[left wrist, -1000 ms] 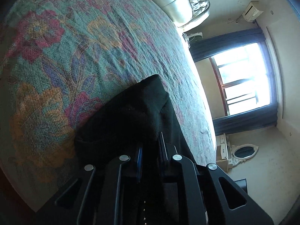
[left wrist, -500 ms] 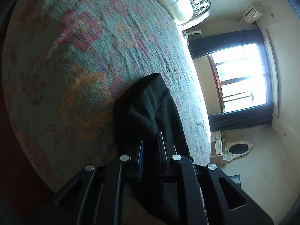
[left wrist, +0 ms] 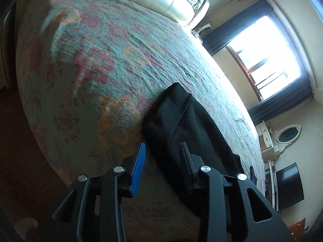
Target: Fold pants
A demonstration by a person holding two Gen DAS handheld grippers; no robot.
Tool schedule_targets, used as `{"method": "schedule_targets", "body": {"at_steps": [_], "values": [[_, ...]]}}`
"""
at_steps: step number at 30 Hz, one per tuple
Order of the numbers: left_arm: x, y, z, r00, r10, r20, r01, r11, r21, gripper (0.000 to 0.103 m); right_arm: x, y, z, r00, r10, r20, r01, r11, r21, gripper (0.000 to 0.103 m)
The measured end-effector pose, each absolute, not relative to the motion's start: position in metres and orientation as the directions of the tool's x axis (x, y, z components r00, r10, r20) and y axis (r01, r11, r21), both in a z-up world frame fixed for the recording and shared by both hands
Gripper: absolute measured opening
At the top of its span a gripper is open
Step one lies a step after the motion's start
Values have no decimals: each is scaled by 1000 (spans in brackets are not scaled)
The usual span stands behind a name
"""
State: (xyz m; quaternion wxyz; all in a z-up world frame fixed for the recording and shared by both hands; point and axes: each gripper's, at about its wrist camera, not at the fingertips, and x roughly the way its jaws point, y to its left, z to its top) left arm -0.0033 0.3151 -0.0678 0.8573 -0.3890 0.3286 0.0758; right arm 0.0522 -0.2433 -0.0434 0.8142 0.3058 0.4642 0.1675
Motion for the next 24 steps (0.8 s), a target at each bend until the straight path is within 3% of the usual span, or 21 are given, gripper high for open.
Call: {"method": "schedule_targets", "body": {"at_steps": [1, 3, 4, 8, 10, 12, 15, 21, 24], "values": [[-2, 305, -58, 783, -126, -610, -356, 713, -604, 60, 62, -249, -31, 539, 529, -655, 4, 776, 630, 44], [6, 280, -43, 802, -175, -571, -276, 740, -614, 63, 90, -261, -8, 580, 462, -670, -4, 825, 565, 61], [12, 264, -37, 803, -209, -558, -239, 744, -624, 70, 111, -266, 0, 587, 429, -687, -1, 848, 529, 63], [38, 185, -33, 776, -384, -500, -94, 714, -694, 71, 218, -273, 14, 588, 260, -766, 28, 940, 340, 63], [51, 144, -40, 734, -458, -501, -55, 696, -716, 72, 270, -268, 11, 570, 173, -803, 59, 966, 251, 58], [62, 112, -52, 685, -530, -500, -28, 667, -745, 72, 319, -256, -2, 513, 78, -855, 60, 990, 127, 45], [71, 78, -75, 616, -600, -511, -41, 624, -781, 72, 366, -243, -30, 427, -26, -904, 91, 996, 14, 45], [69, 67, -97, 574, -627, -527, -63, 607, -792, 72, 408, -226, -79, 330, -201, -922, 99, 979, -177, 46], [66, 71, -95, 579, -627, -521, -67, 600, -797, 72, 415, -232, -89, 312, -201, -929, 106, 979, -176, 46]]}}
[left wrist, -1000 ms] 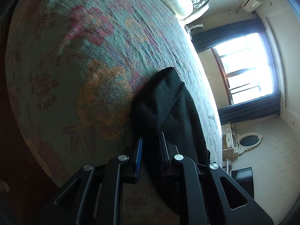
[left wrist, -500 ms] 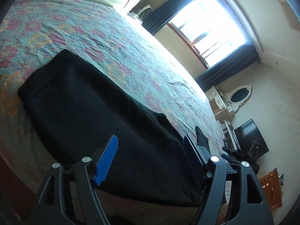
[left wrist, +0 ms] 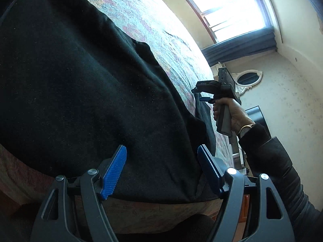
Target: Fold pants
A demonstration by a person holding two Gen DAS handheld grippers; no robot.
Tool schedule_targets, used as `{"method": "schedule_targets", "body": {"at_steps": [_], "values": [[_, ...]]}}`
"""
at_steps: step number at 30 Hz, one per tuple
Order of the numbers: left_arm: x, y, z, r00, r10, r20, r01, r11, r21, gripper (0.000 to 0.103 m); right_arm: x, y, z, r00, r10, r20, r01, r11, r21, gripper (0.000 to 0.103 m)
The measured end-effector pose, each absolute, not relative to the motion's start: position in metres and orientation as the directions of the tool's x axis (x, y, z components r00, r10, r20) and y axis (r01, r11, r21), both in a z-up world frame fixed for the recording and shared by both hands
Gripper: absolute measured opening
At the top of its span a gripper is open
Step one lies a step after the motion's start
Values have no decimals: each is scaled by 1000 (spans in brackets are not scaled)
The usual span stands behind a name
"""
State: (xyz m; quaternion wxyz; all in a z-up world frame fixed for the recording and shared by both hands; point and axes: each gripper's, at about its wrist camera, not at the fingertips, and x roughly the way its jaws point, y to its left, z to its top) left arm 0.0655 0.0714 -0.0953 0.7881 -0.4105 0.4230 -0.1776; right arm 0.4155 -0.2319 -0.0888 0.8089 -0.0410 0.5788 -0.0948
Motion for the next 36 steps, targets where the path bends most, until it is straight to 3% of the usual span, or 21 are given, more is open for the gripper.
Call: {"method": "schedule_targets", "body": {"at_steps": [1, 3, 6, 15, 21, 26, 32, 36], "values": [[65, 73, -96, 579, -628, -520, -68, 598, -799, 72, 416, -233, -88, 313, -192, -930, 103, 980, -168, 45], [64, 75, -95, 581, -628, -517, -66, 597, -799, 72, 413, -236, -84, 322, -187, -928, 79, 982, -170, 20], [67, 76, -92, 580, -622, -525, -72, 603, -794, 72, 398, -250, -66, 375, -119, -919, 87, 992, -93, 11], [52, 51, -57, 583, -644, -495, 24, 623, -782, 72, 290, -327, 24, 615, 50, -787, 108, 983, 147, 8], [49, 25, -48, 581, -622, -524, 99, 694, -714, 73, 173, -401, 61, 741, 67, -668, 151, 953, 264, 8], [53, 14, -62, 544, -618, -569, 79, 712, -698, 73, 87, -453, 53, 790, 9, -612, 245, 912, 330, 8], [55, 5, -69, 517, -618, -592, 58, 715, -697, 73, 60, -492, 38, 768, -14, -640, 350, 847, 401, 8], [54, 2, -70, 499, -640, -584, 49, 694, -718, 73, 35, -510, 14, 755, 51, -654, 354, 808, 471, 8]]}}
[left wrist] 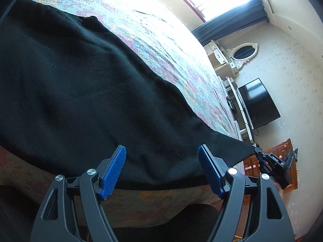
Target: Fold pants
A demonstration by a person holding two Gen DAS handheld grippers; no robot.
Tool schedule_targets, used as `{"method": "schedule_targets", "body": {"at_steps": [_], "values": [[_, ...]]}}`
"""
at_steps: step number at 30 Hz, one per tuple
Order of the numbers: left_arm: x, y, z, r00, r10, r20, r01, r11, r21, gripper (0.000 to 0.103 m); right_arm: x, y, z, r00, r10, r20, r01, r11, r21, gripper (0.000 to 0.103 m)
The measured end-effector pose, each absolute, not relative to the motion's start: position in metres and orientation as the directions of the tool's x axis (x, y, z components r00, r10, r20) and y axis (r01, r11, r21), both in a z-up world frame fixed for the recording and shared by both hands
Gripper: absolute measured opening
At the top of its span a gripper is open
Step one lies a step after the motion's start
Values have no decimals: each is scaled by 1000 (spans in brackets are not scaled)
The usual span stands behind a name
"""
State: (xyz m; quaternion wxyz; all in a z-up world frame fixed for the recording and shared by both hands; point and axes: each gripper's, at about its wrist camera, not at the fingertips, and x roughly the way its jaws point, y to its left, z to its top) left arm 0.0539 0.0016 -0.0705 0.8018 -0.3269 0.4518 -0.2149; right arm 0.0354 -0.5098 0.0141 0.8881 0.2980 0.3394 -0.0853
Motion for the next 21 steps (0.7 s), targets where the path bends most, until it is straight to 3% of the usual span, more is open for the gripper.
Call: {"method": "schedule_targets", "body": {"at_steps": [7, 11, 14, 21], "values": [[44, -23, -71, 453, -718, -528, 70, 619, -782, 73, 11, -532, -33, 676, 82, -732, 430, 763, 483, 8], [39, -47, -69, 433, -768, -472, 79, 553, -829, 73, 6, -535, -34, 699, 109, -707, 420, 737, 529, 8], [39, -61, -70, 423, -771, -476, 86, 557, -826, 73, -2, -543, -32, 713, 123, -690, 426, 706, 566, 8], [46, -59, -85, 402, -756, -517, 52, 583, -811, 73, -27, -563, -83, 632, 182, -753, 509, 635, 581, 8]]}}
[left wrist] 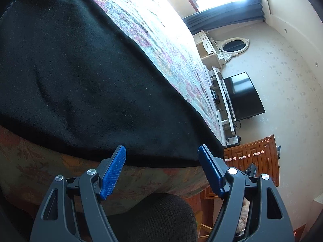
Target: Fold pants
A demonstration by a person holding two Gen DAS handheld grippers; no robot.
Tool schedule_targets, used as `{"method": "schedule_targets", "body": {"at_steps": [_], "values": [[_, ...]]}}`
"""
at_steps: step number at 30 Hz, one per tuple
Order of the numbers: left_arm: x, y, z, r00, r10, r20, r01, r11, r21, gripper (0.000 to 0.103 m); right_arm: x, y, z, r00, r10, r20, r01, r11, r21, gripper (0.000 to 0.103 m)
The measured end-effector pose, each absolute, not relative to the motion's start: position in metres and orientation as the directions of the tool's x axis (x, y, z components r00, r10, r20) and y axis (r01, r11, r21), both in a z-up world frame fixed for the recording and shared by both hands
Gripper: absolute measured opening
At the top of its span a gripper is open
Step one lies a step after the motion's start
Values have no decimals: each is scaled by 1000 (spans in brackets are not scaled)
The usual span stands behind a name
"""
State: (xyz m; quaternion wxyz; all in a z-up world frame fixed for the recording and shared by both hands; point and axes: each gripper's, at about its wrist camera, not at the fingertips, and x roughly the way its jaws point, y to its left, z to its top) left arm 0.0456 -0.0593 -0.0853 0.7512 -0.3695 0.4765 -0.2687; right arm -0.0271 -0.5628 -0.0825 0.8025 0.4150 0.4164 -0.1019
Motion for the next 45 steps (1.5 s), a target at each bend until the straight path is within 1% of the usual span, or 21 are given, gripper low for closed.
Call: {"method": "schedule_targets", "body": {"at_steps": [4, 6, 7, 9, 11, 14, 19, 22, 23, 24, 25, 27, 28, 29, 30, 32, 36, 39, 42, 44, 45], "values": [[47, -62, -84, 400, -746, -532, 70, 604, -794, 73, -32, -565, -98, 605, 252, -755, 506, 610, 609, 13], [48, -66, -80, 397, -743, -538, 85, 614, -785, 73, -36, -569, -89, 586, 227, -778, 512, 640, 572, 31], [49, -66, -79, 397, -744, -537, 88, 613, -785, 73, -39, -574, -79, 610, 207, -765, 505, 642, 576, 34], [53, -66, -76, 402, -750, -526, 92, 604, -792, 73, -40, -588, -62, 659, 172, -733, 488, 644, 590, 44], [57, -72, -72, 405, -747, -527, 119, 615, -780, 73, -31, -602, -53, 687, 189, -701, 461, 632, 622, 50], [64, -86, -70, 390, -728, -564, 161, 657, -736, 73, 1, -616, -57, 695, 291, -657, 407, 594, 694, 51], [66, -90, -82, 361, -726, -585, 124, 660, -741, 73, 59, -618, -90, 617, 543, -569, 363, 446, 818, 51], [65, -92, -85, 363, -725, -586, 130, 662, -738, 73, 75, -619, -93, 619, 542, -569, 352, 457, 817, 50], [65, -93, -84, 363, -723, -587, 132, 664, -736, 73, 78, -620, -89, 638, 519, -569, 328, 486, 810, 42], [65, -93, -85, 364, -722, -588, 133, 665, -735, 73, 78, -619, -85, 653, 482, -584, 310, 534, 787, 31], [65, -94, -85, 363, -721, -590, 134, 667, -733, 73, 80, -618, -83, 649, 441, -620, 310, 590, 745, 29], [66, -95, -85, 361, -718, -596, 137, 673, -727, 73, 81, -617, -83, 624, 352, -698, 331, 690, 643, 29], [66, -95, -85, 361, -717, -596, 141, 674, -725, 73, 77, -619, -85, 624, 347, -700, 329, 695, 639, 30], [66, -94, -84, 360, -719, -595, 146, 673, -725, 73, 71, -623, -88, 634, 380, -674, 325, 660, 678, 37], [66, -94, -84, 359, -721, -592, 151, 671, -726, 73, 62, -629, -92, 648, 411, -641, 332, 605, 724, 50], [65, -92, -83, 355, -728, -586, 159, 665, -730, 73, 43, -636, -95, 669, 440, -599, 341, 535, 773, 59], [63, -86, -80, 360, -748, -558, 139, 634, -760, 73, 12, -638, -95, 636, 452, -625, 343, 560, 754, 62], [60, -82, -79, 373, -743, -556, 143, 638, -756, 73, -1, -637, -106, 632, 531, -564, 316, 488, 814, 69], [59, -81, -83, 377, -737, -561, 126, 641, -757, 73, -7, -638, -112, 641, 558, -528, 290, 460, 839, 74], [57, -81, -82, 384, -734, -561, 119, 642, -758, 73, -1, -629, -108, 619, 575, -535, 270, 484, 832, 74], [57, -82, -81, 385, -732, -562, 120, 644, -756, 73, 1, -624, -105, 602, 563, -566, 262, 531, 806, 74]]}}
